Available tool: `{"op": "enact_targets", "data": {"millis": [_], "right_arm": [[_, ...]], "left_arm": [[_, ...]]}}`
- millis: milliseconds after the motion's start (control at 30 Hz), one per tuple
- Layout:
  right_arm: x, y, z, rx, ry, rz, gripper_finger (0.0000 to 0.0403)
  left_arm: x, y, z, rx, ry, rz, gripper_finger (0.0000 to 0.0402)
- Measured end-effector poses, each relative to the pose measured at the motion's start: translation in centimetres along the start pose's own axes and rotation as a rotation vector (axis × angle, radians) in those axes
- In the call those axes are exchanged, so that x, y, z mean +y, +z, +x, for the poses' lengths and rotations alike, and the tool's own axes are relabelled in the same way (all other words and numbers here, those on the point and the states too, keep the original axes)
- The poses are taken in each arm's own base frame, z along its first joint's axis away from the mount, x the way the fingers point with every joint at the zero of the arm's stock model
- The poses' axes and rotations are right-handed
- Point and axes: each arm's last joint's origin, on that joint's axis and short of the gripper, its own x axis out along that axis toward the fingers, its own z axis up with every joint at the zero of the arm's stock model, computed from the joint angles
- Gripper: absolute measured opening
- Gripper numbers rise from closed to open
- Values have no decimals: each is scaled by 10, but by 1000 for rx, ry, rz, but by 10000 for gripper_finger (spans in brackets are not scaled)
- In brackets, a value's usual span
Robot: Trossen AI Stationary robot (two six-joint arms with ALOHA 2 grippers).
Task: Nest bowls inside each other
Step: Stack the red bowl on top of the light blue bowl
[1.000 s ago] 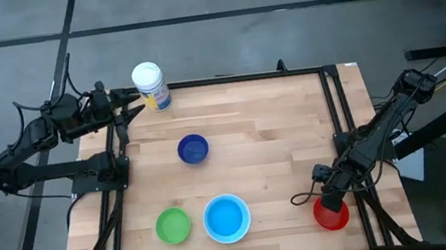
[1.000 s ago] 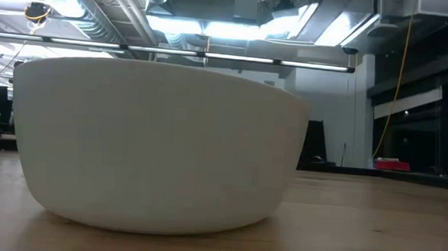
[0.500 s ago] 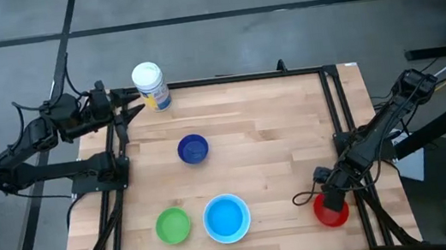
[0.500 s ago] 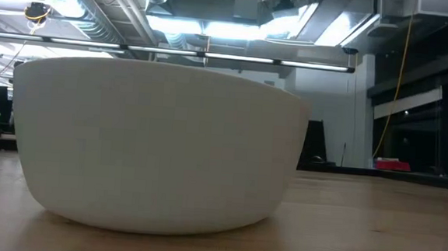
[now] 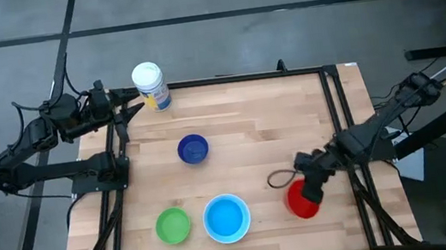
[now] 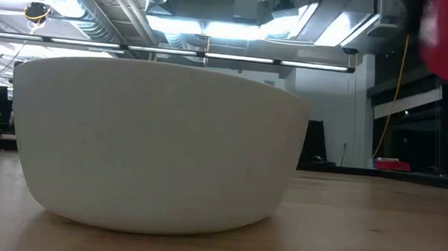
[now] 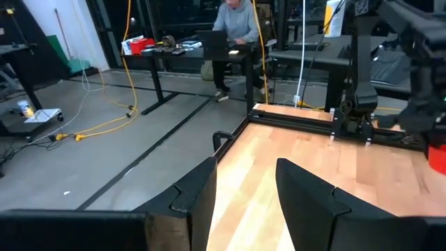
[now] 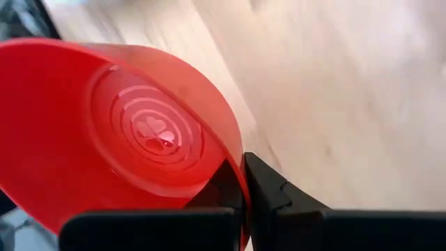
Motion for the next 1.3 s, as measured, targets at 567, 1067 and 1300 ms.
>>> {"op": "enact_targets", "data": {"millis": [567,1067,1300], "right_arm": [[100,135,-17,-49,119,-381,1],[126,192,-17,-264,488,-580,1],[116,200,24,-141,414,-534,1]], "left_arm": [[0,-3,0,32,-1,18,145],[-2,-4,0,38,-80,17,145],[-3,-6,-1,59,-96,29,145]]}}
